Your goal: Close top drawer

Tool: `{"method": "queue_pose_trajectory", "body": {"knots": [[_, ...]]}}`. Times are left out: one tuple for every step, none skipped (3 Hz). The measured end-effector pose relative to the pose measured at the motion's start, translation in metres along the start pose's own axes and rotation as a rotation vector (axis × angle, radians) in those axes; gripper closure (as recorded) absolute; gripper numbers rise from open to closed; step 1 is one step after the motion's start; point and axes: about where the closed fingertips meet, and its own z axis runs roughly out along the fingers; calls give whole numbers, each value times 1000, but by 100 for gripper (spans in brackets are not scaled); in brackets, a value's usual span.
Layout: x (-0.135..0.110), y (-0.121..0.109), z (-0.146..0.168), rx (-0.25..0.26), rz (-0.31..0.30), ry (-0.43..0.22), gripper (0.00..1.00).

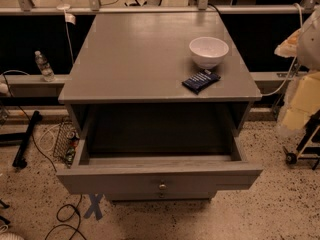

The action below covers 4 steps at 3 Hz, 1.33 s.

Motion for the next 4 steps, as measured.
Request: {"method": "queue_pose_trajectory", "body": {"knots": [[0,0,0,0,0,0,0],[1,18,16,-36,98,19,0],[10,54,53,-129,259,69,0],[12,99,118,-229,436,181,0]]}}
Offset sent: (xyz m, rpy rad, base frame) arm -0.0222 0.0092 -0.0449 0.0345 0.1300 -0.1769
